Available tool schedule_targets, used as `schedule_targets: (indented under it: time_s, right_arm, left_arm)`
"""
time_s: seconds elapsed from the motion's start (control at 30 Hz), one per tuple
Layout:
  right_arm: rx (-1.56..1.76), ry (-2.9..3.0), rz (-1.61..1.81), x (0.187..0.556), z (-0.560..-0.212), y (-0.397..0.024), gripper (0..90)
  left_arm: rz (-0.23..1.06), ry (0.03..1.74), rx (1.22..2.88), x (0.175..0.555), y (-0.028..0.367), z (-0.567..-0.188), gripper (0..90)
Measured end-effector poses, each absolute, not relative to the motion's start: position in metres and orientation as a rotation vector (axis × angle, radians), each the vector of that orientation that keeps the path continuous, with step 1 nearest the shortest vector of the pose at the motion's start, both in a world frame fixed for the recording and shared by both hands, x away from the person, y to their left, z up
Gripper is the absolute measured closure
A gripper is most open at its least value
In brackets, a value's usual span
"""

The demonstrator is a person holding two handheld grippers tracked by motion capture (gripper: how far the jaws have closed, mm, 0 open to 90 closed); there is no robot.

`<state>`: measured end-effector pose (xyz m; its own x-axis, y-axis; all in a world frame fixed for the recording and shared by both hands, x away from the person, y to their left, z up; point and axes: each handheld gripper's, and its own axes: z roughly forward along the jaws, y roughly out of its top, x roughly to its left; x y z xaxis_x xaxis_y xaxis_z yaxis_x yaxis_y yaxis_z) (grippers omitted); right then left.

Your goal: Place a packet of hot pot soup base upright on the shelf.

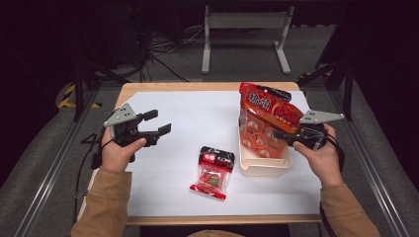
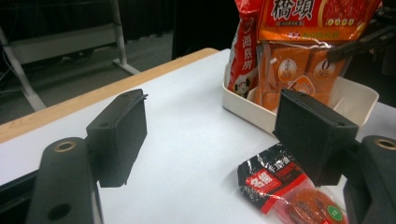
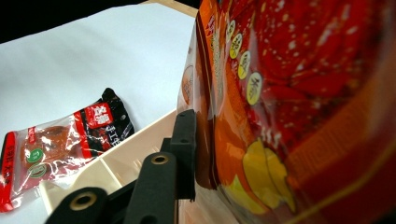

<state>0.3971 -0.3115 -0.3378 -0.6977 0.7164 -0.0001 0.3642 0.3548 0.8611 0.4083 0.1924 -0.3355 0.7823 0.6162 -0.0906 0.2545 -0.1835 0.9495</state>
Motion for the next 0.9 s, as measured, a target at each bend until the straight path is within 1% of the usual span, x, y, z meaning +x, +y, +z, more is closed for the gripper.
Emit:
schedule_targets:
  time_s: [0.03, 0.07, 0.17, 0.23, 0.27, 0.43, 0.57, 0.8, 0.9]
  right_arm:
    - [0.947, 2.245, 1.282, 0.397, -0.338, -0.312, 68.1]
    - [0.947, 2.238, 1.289, 0.397, -0.338, -0.312, 65.2]
    - [0.959, 2.217, 1.318, 0.395, -0.337, -0.314, 57.2]
    - [0.965, 2.216, 1.332, 0.393, -0.336, -0.314, 45.5]
    - [0.946, 2.207, 1.32, 0.391, -0.336, -0.313, 41.9]
    - [0.971, 2.16, 1.339, 0.384, -0.334, -0.32, 34.7]
    - [0.989, 2.135, 1.345, 0.378, -0.334, -0.326, 31.8]
    - [0.995, 2.116, 1.324, 0.366, -0.332, -0.335, 31.0]
    - [0.993, 2.115, 1.311, 0.359, -0.329, -0.338, 31.0]
  left_arm:
    - [0.373, 0.679, 1.767, 0.408, 0.192, -0.335, 24.1]
    - [0.366, 0.678, 1.779, 0.409, 0.192, -0.336, 24.1]
    - [0.347, 0.683, 1.803, 0.411, 0.187, -0.339, 19.3]
    - [0.342, 0.675, 1.821, 0.413, 0.184, -0.34, 17.2]
    - [0.338, 0.675, 1.826, 0.413, 0.183, -0.341, 16.3]
    - [0.316, 0.659, 1.854, 0.416, 0.176, -0.344, 14.7]
    - [0.302, 0.65, 1.876, 0.418, 0.171, -0.345, 14.4]
    - [0.286, 0.631, 1.922, 0.423, 0.163, -0.349, 14.2]
    - [0.259, 0.624, 1.945, 0.425, 0.158, -0.35, 14.1]
